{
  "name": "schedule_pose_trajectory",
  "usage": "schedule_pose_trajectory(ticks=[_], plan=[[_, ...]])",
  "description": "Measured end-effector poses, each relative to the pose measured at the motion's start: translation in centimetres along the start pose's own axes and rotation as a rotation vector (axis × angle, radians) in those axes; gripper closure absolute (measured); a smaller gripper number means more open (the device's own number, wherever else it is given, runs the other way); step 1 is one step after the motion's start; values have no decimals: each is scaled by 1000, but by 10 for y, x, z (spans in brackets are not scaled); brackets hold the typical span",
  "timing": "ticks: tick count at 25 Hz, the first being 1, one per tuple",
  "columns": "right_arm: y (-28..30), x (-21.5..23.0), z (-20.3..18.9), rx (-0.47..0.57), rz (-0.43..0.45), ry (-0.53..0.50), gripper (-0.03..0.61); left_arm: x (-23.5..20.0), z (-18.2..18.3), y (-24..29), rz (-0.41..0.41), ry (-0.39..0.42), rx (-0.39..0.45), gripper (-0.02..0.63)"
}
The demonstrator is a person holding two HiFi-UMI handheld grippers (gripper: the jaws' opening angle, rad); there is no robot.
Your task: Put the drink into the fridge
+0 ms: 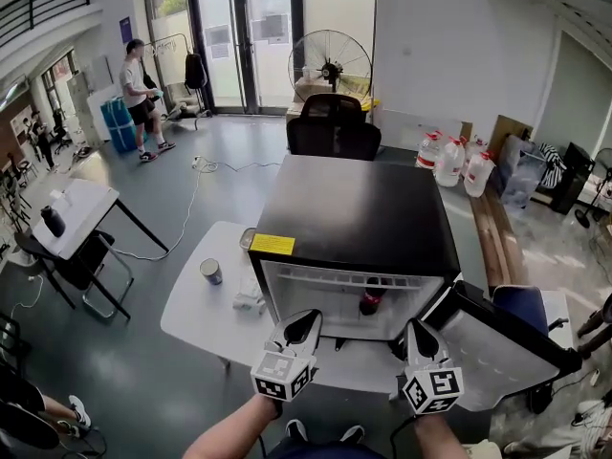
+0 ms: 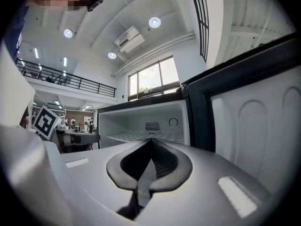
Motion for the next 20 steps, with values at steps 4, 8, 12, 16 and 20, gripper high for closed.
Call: schedule_pose_trajectory(ticks=[4, 8, 12, 16, 20], plan=[[4, -9, 8, 17, 27, -17, 572, -6, 1, -14, 30, -21, 14, 604], [9, -20, 16, 35, 56, -33, 572, -9, 6, -26, 41, -16, 32, 604], [12, -29, 26, 57, 74, -52, 572, -12, 10, -36, 49, -12, 47, 604], [14, -36, 33, 72, 89, -65, 572, -16, 14, -42, 68, -16, 57, 604], [13, -40, 35, 78, 94, -71, 572, -17, 14, -44, 65, -14, 53, 604]])
Point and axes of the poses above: the fingertips, and each gripper's own axes: y forward along the fingers, x to its right, z out of its top, the point moved 7 cm from there along -y, backward along the fingers, and after that the axes turned 15 degrees about -x, right-handed, at the moved point
